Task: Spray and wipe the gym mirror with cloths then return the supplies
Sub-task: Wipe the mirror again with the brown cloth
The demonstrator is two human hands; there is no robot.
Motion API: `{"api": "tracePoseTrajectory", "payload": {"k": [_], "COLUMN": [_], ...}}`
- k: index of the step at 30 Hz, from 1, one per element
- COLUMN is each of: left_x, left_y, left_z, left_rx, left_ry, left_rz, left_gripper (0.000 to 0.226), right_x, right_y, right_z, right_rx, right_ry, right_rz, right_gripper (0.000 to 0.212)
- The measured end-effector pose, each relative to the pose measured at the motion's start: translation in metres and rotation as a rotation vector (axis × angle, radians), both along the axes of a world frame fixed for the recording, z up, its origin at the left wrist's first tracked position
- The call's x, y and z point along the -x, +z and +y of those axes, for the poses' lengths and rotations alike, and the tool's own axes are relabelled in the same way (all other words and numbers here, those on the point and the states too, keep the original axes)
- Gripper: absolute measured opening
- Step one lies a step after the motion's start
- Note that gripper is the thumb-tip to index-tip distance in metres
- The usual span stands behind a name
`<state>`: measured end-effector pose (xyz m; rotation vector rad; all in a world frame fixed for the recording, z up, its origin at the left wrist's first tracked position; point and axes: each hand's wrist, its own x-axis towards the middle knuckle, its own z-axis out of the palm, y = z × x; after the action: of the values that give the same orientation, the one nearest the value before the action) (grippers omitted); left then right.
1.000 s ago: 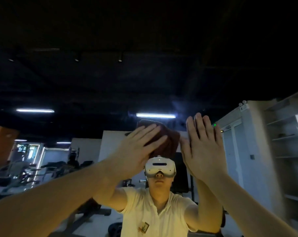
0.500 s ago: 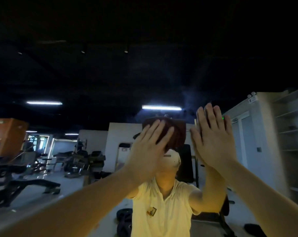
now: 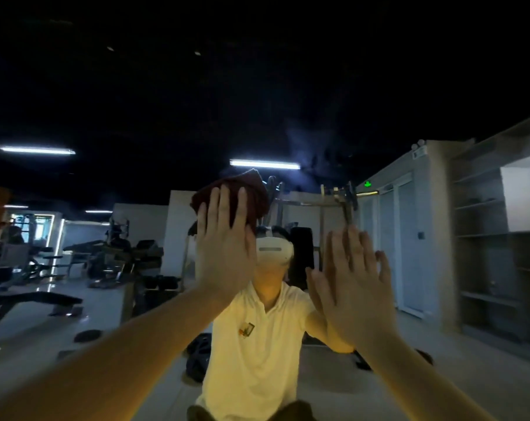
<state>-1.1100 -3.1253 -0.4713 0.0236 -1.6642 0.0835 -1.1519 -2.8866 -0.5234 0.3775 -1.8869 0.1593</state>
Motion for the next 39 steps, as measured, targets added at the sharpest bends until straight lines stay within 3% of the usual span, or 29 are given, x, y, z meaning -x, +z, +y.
{"api": "tracePoseTrajectory", "payload": {"k": [4, 7, 9, 11, 13, 17, 19, 23, 25, 28, 31, 35, 37, 39], "left_x": [0.002, -0.013, -0.028, -0.043, -0.050, -0.031, -0.018, -0.002, -0.008, -0.029, -0.053, -0.052, -0.038, -0.024], "left_y": [-0.045, -0.059, -0.059, -0.060, -0.060, -0.060, -0.075, -0.117, -0.113, -0.104, -0.122, -0.155, -0.176, -0.200], "left_z": [0.003, -0.035, -0.071, -0.099, -0.109, -0.056, -0.013, 0.034, 0.010, -0.058, -0.126, -0.107, -0.063, -0.013], "left_rx": [0.309, 0.589, 0.661, 0.496, 0.181, -0.254, -0.234, 0.272, 0.395, 0.227, 0.010, -0.275, -0.267, -0.095], "left_ry": [0.028, 0.138, 0.204, 0.192, 0.104, 0.014, -0.046, -0.129, -0.090, -0.002, 0.025, -0.018, -0.066, -0.112], "left_rz": [-0.137, -0.225, -0.250, -0.238, -0.192, 0.012, 0.007, -0.161, -0.173, -0.181, -0.169, -0.091, -0.098, -0.128], "left_gripper": [0.066, 0.065, 0.064, 0.064, 0.064, 0.067, 0.068, 0.063, 0.065, 0.076, 0.066, 0.064, 0.066, 0.070], "right_x": [0.012, 0.009, 0.008, 0.007, 0.008, 0.002, 0.000, -0.015, -0.030, -0.046, -0.047, -0.047, -0.046, -0.045], "right_y": [-0.009, -0.008, -0.007, -0.007, -0.006, -0.008, -0.009, -0.005, -0.003, -0.015, -0.043, -0.084, -0.109, -0.129], "right_z": [-0.003, -0.006, -0.005, -0.007, -0.011, -0.018, -0.018, -0.011, -0.005, 0.000, -0.010, -0.026, -0.025, -0.019], "right_rx": [-0.020, -0.016, -0.026, -0.023, -0.004, 0.040, 0.049, 0.001, -0.010, -0.041, -0.039, 0.028, 0.004, -0.034], "right_ry": [0.008, 0.006, -0.005, -0.004, -0.012, -0.007, -0.005, -0.012, 0.008, 0.056, 0.070, 0.120, 0.130, 0.154], "right_rz": [-0.032, -0.034, -0.042, -0.052, -0.055, -0.060, -0.073, -0.149, -0.233, -0.222, -0.251, -0.248, -0.246, -0.234], "right_gripper": [0.082, 0.083, 0.084, 0.085, 0.086, 0.086, 0.085, 0.086, 0.086, 0.079, 0.078, 0.074, 0.078, 0.084]}}
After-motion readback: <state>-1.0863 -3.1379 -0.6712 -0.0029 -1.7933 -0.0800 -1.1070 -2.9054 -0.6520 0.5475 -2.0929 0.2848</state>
